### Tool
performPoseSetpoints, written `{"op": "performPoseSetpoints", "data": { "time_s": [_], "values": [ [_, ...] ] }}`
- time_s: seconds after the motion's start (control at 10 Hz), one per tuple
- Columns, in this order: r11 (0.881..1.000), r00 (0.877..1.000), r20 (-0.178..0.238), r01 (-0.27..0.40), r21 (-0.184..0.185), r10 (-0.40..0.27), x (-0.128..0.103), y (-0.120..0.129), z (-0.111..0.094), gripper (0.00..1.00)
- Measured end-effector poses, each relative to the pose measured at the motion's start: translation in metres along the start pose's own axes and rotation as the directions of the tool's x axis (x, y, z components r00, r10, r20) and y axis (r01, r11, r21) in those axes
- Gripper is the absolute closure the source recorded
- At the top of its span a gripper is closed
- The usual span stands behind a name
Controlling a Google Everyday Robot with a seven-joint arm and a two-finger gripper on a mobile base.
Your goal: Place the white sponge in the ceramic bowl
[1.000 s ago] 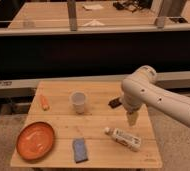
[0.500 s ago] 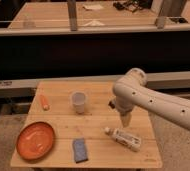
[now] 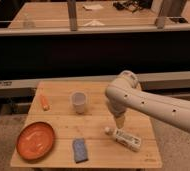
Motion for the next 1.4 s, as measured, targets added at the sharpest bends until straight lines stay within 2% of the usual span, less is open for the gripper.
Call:
{"op": "performPoseSetpoints", "data": {
  "time_s": [0.3,0.6,1.1,1.4],
  "values": [
    [0.998,0.998,0.005,0.062,0.003,-0.062,-0.022,-0.006,0.006,0.20],
    [0.994,0.994,0.005,0.109,0.004,-0.109,-0.031,-0.007,0.010,0.20],
    [0.980,0.980,0.015,0.200,0.013,-0.200,-0.060,-0.012,0.016,0.20],
    [0.967,0.967,0.021,0.254,0.020,-0.254,-0.074,-0.014,0.018,0.20]
  ]
}}
